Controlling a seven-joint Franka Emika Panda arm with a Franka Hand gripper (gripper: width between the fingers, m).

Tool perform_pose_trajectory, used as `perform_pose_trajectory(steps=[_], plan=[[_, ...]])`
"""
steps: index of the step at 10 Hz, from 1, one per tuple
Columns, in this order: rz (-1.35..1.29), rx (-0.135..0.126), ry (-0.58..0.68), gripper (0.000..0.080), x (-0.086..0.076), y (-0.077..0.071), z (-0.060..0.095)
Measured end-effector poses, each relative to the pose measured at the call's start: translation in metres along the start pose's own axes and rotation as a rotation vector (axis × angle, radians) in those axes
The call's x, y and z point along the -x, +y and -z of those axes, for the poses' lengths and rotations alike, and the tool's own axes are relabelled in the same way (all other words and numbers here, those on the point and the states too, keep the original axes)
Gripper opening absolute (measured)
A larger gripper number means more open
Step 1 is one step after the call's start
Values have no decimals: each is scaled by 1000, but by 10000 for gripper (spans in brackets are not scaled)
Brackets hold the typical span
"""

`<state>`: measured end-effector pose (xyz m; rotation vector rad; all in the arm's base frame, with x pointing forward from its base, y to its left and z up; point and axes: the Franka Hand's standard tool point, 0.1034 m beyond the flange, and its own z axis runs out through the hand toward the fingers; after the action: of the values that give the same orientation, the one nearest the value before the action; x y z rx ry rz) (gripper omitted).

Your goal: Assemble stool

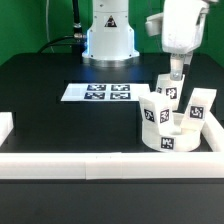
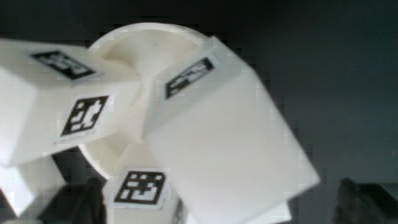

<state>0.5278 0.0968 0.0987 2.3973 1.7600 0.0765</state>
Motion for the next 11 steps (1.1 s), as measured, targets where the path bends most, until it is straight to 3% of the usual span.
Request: perform_pose_trajectory(steps=[2,8,10,11], plan=[[181,10,-15,649,2,0,-2],[603,3,-61,649,17,4,-8],[617,1,-66,649,20,4,-10],[617,0,-67,514,20,4,-10]])
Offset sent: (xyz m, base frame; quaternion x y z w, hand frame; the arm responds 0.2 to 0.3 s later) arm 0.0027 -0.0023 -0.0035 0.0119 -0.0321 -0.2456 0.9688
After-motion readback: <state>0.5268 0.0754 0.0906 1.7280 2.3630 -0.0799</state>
